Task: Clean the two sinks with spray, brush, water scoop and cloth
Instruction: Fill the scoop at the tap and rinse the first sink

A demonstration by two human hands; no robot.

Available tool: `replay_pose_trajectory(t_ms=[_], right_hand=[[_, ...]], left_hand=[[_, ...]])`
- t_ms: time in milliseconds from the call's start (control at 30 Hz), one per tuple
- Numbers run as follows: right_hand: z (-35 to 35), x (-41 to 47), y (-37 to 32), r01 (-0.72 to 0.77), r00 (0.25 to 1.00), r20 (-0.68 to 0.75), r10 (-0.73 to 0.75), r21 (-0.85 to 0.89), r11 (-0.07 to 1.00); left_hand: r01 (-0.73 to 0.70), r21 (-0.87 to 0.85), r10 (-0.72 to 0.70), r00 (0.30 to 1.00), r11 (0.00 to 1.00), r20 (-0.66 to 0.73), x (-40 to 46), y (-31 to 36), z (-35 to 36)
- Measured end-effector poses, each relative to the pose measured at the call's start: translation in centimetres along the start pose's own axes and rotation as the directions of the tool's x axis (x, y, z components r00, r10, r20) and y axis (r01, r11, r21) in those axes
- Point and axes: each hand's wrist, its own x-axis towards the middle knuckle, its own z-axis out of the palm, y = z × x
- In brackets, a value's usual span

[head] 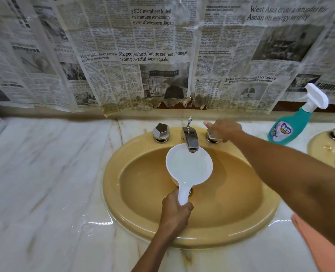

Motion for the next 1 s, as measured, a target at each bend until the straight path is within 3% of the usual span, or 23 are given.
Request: replay_pose_trajectory(t_ms=[67, 133, 200, 300, 400, 533, 633, 767, 800, 867, 1000], right_hand=[[-2.6, 0.2, 0.9, 0.049, 0.989, 0.137, -0.061, 0.093, 0.994], [-4.2, 0.6, 1.4, 0.146, 0.976, 0.153, -0.154, 0.06, 0.987], [-4.2, 0.9, 1.1, 0.304, 0.945, 0.163, -0.285, -0.105, 0.947], [-1.4, 1.6, 0.6, 0.444, 0.896, 0.188, -0.403, -0.418, 0.792], [-1.0, 0.7, -0.1, 0.437, 0.891, 0.119, -0.437, -0.477, 0.762], [-1.3, -0.2, 0.3, 0.381, 0.918, 0.065, -0.391, -0.417, 0.825], [0.7, -1.3, 0.3, 0.255, 0.95, -0.088, -0.3, -0.336, 0.907], [4.3, -2.4, -0.4, 0.111, 0.938, -0.268, -0.221, -0.372, 0.921], [4.5, -2.2, -0.4, 0.098, 0.941, -0.285, -0.185, -0.294, 0.951], [4.3, -2.4, -0.2, 0.112, 0.955, -0.278, -0.1, 0.025, 0.993], [6.6, -7.4, 0.6, 0.083, 0.954, -0.288, 0.077, 0.504, 0.859]], left_hand=[[0.002, 0.005, -0.002, 1.0, 1.0, 0.0, 0.0, -0.1, 0.0], [0.001, 0.008, -0.001, 1.0, 1.0, -0.004, 0.1, -0.1, -0.1], [0.003, 0.007, -0.003, 1.0, 1.0, -0.006, 0.1, 0.0, 0.0], [0.007, 0.008, -0.007, 1.0, 1.0, -0.003, 0.1, 0.0, 0.0], [0.004, 0.008, -0.004, 1.0, 1.0, -0.002, 0.2, 0.0, -0.1], [0.008, 0.015, -0.008, 1.0, 1.0, -0.008, 0.3, -0.3, 0.0], [-0.001, 0.007, 0.001, 1.0, 1.0, -0.009, 0.4, -0.5, 0.0], [-0.021, 0.021, 0.021, 1.0, 1.0, -0.008, 0.3, -0.5, 0.0], [-0.027, 0.022, 0.028, 1.0, 0.999, -0.008, 0.2, -0.4, -0.1], [-0.03, 0.03, 0.03, 0.999, 0.999, -0.014, -0.1, -0.1, -0.2], [-0.045, 0.049, 0.045, 0.999, 0.998, 0.005, -0.4, 0.0, -0.4]])
